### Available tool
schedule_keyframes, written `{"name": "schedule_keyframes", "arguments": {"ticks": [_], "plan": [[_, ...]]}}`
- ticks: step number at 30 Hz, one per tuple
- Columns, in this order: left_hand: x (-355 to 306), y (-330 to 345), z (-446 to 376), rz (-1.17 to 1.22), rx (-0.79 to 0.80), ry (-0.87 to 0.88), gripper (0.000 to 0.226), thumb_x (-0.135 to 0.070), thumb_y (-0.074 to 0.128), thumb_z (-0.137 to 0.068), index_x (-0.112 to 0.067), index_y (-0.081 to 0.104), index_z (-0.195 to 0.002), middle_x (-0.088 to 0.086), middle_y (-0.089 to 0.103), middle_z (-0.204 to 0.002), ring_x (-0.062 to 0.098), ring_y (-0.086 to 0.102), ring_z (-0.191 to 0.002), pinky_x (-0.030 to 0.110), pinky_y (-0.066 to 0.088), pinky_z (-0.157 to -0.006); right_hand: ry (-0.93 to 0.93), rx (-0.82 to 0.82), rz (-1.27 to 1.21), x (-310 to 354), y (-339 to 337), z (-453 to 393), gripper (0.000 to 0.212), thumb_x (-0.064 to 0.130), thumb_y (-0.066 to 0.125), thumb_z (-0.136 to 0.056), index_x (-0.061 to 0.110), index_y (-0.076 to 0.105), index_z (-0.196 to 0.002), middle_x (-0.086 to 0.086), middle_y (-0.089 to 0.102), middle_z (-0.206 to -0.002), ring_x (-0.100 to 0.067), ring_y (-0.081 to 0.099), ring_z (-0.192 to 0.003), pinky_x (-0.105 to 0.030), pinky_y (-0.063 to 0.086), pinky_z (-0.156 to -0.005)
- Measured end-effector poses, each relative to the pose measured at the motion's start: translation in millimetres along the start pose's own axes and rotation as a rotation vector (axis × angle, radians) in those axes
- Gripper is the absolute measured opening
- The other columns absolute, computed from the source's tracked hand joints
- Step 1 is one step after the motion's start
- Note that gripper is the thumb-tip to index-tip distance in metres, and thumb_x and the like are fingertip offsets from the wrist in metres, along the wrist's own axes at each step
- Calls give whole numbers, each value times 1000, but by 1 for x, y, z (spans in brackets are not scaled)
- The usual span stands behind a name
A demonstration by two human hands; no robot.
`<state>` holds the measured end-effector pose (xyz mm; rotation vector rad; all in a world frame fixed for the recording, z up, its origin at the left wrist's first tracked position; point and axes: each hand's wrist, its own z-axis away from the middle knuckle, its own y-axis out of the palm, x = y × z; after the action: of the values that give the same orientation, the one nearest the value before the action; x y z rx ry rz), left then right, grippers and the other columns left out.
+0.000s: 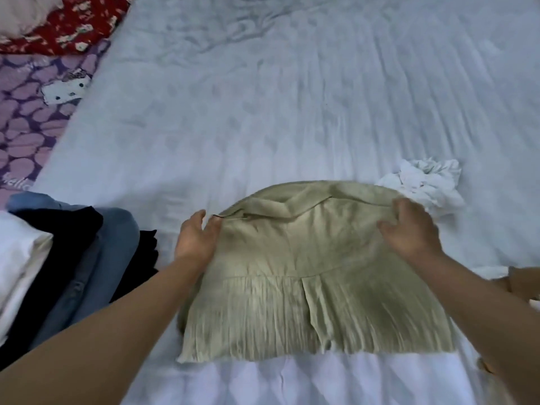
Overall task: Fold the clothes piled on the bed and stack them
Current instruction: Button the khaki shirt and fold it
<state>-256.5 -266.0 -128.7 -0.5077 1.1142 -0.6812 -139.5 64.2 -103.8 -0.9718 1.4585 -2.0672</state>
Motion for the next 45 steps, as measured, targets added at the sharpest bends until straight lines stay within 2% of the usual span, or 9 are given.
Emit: {"name": "schedule_keyframes", "arguments": {"ticks": [6, 10, 13, 17, 22, 29, 33, 39, 45], "plan": [[22, 41, 48, -369, 141, 430, 79, -65, 33, -85, -14, 36, -145, 6, 19, -157, 19, 12, -145, 26, 9, -114, -156, 177, 213, -26, 40, 52, 65, 40, 54, -91, 12, 32, -145, -17, 28, -151, -30, 24, -140, -36, 18, -110], [20, 74, 78, -591, 247, 691, 77, -68, 17, -89, -15, 38, -141, 8, 35, -151, 20, 24, -141, 38, 34, -108, 79, 183, 115, -60, 45, 64, 80, 46, 56, -89, 9, 19, -149, -21, 16, -155, -32, 16, -143, -40, 18, -114], [20, 99, 90, -715, 323, 828, 79, -72, 19, -88, -15, 33, -141, 9, 38, -149, 23, 25, -139, 42, 26, -107, 218, 202, 22, -84, 44, 62, 93, 51, 61, -84, 8, 13, -150, -20, 13, -156, -32, 14, -143, -44, 21, -113], [24, 122, 98, -852, 346, 761, 118, -87, 28, -59, -13, 11, -150, 6, 17, -156, 25, 5, -145, 49, 10, -111, 267, 228, -112, -99, 49, 52, 104, 53, 72, -73, 10, 16, -149, -18, 33, -148, -37, 31, -135, -48, 32, -108], [25, 142, 102, -1066, 444, 519, 131, -90, 43, -58, -22, -44, -130, 3, -53, -137, 23, -45, -130, 52, -20, -111, 298, 269, -237, -94, 58, 33, 98, 42, 78, -71, 16, 21, -146, -15, 44, -139, -36, 40, -128, -47, 33, -106], [2, 135, 116, -987, 501, 398, 124, -75, 57, -69, -24, -29, -142, -5, -40, -145, 21, -30, -140, 50, -11, -116, 221, 399, -557, -88, 27, 32, 30, 11, 66, -78, 20, 62, -107, -6, 69, -103, -24, 63, -92, -37, 52, -84], [-10, 99, 133, -718, 419, 429, 96, -56, 57, -84, -25, -3, -152, -5, -13, -158, 14, -12, -146, 32, -5, -117, 96, 531, -572, -59, -20, 30, 32, 9, 66, -80, 21, 61, -110, 1, 68, -99, -15, 63, -85, -24, 47, -67], [-2, 34, 137, -357, 248, 249, 63, -31, 59, -91, -19, 32, -146, -4, 19, -156, 12, 27, -140, 26, 26, -112, -46, 613, -609, 30, -48, 43, 36, 13, 65, -75, 23, 59, -110, 0, 67, -102, -22, 63, -96, -38, 51, -90], [36, -21, 135, -217, 177, 77, 49, -26, 59, -92, -18, 44, -139, -5, 40, -143, 13, 38, -133, 18, 25, -106, -157, 680, -527, 143, -15, 92, 39, 9, 54, -84, 18, 52, -123, -6, 61, -106, -23, 58, -92, -23, 44, -60]]}}
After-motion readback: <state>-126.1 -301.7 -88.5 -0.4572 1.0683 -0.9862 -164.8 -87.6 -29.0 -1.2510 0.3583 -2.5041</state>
